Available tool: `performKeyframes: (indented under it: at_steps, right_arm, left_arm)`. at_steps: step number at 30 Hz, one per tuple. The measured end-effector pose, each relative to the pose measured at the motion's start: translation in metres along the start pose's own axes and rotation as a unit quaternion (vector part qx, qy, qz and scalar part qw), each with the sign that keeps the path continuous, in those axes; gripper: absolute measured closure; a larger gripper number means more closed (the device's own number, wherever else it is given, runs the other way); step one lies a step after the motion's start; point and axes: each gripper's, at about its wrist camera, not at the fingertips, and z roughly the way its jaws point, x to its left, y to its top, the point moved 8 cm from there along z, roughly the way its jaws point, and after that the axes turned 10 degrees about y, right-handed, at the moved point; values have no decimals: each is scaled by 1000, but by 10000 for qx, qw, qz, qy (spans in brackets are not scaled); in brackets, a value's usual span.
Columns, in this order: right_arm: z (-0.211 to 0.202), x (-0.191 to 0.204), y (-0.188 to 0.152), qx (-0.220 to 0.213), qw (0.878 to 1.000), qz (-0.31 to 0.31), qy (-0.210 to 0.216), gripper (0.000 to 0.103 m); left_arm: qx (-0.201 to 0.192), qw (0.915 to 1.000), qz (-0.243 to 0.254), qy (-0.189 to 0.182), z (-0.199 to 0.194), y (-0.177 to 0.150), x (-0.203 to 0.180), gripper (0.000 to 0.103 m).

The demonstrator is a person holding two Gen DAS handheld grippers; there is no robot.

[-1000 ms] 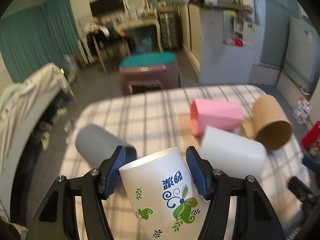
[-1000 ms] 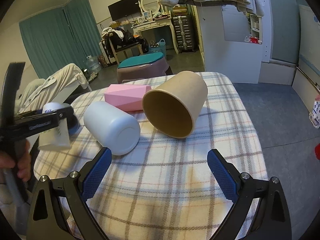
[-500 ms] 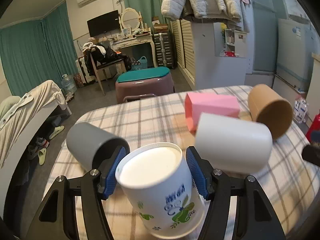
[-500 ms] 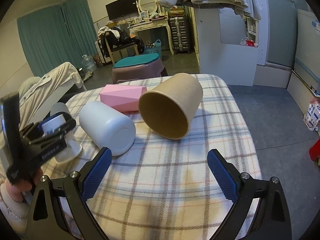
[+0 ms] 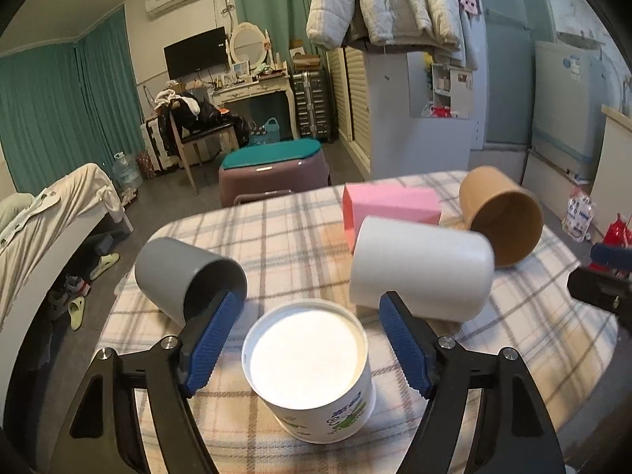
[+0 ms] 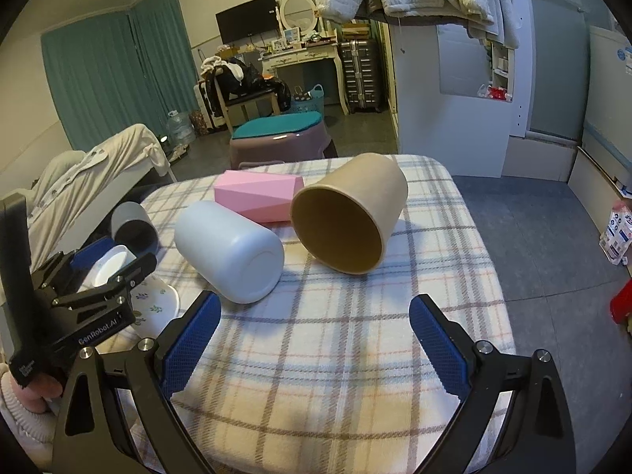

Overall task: Flip cup upside down
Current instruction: 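Lower the inverted cup onto the table and open the left gripper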

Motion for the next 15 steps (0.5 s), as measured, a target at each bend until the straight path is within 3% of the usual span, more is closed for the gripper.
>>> performKeyframes:
  at_steps: [8, 15]
  right_arm:
    - [-30, 21, 0, -351, 9992, -161, 119, 6]
    - [-59, 51, -8, -690, 9963, -493, 101, 6]
  left_arm:
    - [-248, 9988, -382, -200, -45, 20, 17, 24]
    - [-456, 9963, -625, -374, -96, 9, 36, 23]
